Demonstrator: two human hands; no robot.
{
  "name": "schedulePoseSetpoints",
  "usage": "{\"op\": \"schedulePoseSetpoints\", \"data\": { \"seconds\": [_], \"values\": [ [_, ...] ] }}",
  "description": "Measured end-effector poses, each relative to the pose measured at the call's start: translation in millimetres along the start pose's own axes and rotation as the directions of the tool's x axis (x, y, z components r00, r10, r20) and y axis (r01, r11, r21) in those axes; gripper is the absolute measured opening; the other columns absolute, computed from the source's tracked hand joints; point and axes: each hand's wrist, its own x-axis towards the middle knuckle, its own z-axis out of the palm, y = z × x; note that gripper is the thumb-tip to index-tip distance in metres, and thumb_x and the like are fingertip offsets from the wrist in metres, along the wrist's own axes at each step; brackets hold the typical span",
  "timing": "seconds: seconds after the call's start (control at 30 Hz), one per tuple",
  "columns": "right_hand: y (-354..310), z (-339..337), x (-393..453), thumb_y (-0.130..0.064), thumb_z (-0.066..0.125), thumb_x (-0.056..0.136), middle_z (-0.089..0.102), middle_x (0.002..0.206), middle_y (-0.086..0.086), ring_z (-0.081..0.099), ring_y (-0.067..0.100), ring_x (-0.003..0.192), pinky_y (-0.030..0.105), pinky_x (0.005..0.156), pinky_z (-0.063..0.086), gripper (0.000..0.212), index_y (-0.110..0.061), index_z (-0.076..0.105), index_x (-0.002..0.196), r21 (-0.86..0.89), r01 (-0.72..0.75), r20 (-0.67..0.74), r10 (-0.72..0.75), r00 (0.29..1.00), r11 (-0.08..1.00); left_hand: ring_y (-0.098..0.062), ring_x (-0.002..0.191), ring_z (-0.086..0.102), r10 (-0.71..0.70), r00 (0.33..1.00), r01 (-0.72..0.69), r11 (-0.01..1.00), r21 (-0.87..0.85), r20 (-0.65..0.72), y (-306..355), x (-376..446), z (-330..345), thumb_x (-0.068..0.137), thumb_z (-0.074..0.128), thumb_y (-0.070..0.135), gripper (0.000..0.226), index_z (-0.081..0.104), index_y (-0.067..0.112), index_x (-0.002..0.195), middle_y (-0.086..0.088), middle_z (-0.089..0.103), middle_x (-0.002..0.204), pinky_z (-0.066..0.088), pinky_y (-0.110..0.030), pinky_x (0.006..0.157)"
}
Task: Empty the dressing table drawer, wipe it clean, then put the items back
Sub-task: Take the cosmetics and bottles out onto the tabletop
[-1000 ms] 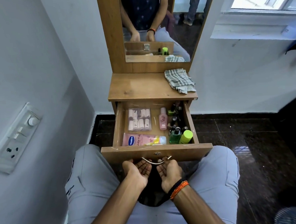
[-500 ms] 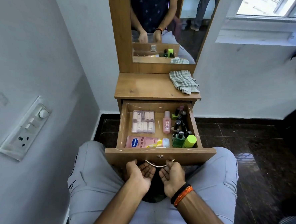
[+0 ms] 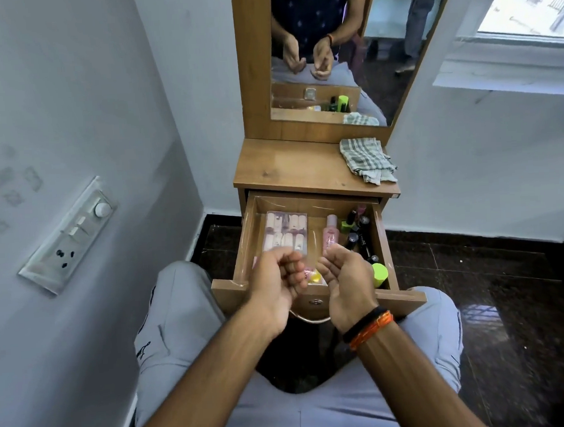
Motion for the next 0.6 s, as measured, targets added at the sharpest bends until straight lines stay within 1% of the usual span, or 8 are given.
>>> {"op": "schedulePoseSetpoints", "data": {
  "seconds": [0.1,0.17,0.2,0.27,0.37,0.43,0.5,0.6],
  "values": [
    [-10,22,30,0.008,0.050,0.085,0.046,0.079,0.008,0.045,0.012,0.062,0.021,0.055,0.042,0.035,-0.008,0.053,0.116,-0.100,0.004,0.090,0.005,0.996,0.995,-0.012,0.055,0.054,0.165,0.986,-0.162,0.976,0.144,-0.009,29,26,10,0.094,0.053,0.011,0.019,0.065,0.007,0.080,-0.004,0.061,0.065,0.048,-0.024,0.054],
    [-8,36,57,0.004,0.053,0.081,0.055,0.086,0.012,0.055,0.016,0.070,0.024,0.058,0.051,0.040,0.000,0.057,0.121,-0.248,0.023,0.065,-0.007,0.998,0.968,-0.009,0.053,0.058,0.245,0.969,-0.220,0.917,0.333,-0.035,39,51,11,0.093,0.052,0.008,0.014,0.064,0.007,0.087,-0.002,0.063,0.069,0.046,-0.020,0.049],
    [-6,41,67,-0.002,0.056,0.079,0.063,0.093,0.012,0.063,0.018,0.078,0.026,0.066,0.058,0.033,0.002,0.064,0.111,-0.341,0.035,0.032,-0.025,0.999,0.939,-0.008,0.053,0.061,0.264,0.964,-0.220,0.875,0.431,-0.043,41,63,11,0.094,0.051,0.008,0.013,0.063,0.009,0.089,-0.001,0.065,0.071,0.046,-0.020,0.047],
    [3,45,94,-0.013,0.059,0.071,0.070,0.109,0.010,0.071,0.024,0.087,0.036,0.077,0.062,0.017,-0.007,0.072,0.080,-0.532,0.064,-0.026,-0.092,0.995,0.844,-0.009,0.058,0.063,0.270,0.962,-0.201,0.771,0.604,-0.025,44,84,9,0.097,0.048,0.009,0.017,0.060,0.015,0.086,0.002,0.066,0.073,0.046,-0.021,0.049],
    [9,50,111,-0.020,0.057,0.070,0.069,0.110,0.012,0.068,0.030,0.090,0.045,0.085,0.058,0.013,-0.011,0.061,0.062,-0.795,0.112,-0.013,-0.201,0.980,0.597,-0.009,0.064,0.057,0.243,0.970,-0.159,0.588,0.793,0.014,40,107,10,0.102,0.046,0.016,0.015,0.057,0.017,0.092,0.002,0.060,0.080,0.042,-0.021,0.052],
    [9,55,108,-0.026,0.063,0.076,0.061,0.126,0.014,0.063,0.032,0.095,0.041,0.086,0.055,0.024,-0.005,0.058,0.067,-0.905,0.122,0.023,-0.239,0.971,0.408,-0.010,0.072,0.058,0.242,0.970,-0.138,0.502,0.854,0.014,35,122,13,0.101,0.049,0.016,0.009,0.057,0.014,0.103,-0.001,0.062,0.091,0.043,-0.022,0.054],
    [9,58,105,-0.030,0.065,0.083,0.056,0.132,0.014,0.059,0.030,0.096,0.031,0.082,0.050,0.028,-0.003,0.070,0.085,-0.947,0.122,0.048,-0.246,0.968,0.297,-0.013,0.083,0.062,0.250,0.968,-0.123,0.484,0.866,-0.002,31,132,16,0.098,0.052,0.015,0.016,0.058,0.012,0.112,-0.005,0.064,0.106,0.044,-0.023,0.056],
    [12,56,107,-0.021,0.060,0.094,0.056,0.134,0.017,0.057,0.029,0.106,0.022,0.077,0.033,0.028,0.001,0.069,0.108,-0.954,0.114,0.052,-0.221,0.974,0.277,-0.018,0.090,0.066,0.249,0.968,-0.092,0.493,0.865,-0.039,26,141,18,0.096,0.052,0.013,0.018,0.058,0.012,0.113,-0.006,0.066,0.107,0.052,-0.026,0.062]
  ]
}}
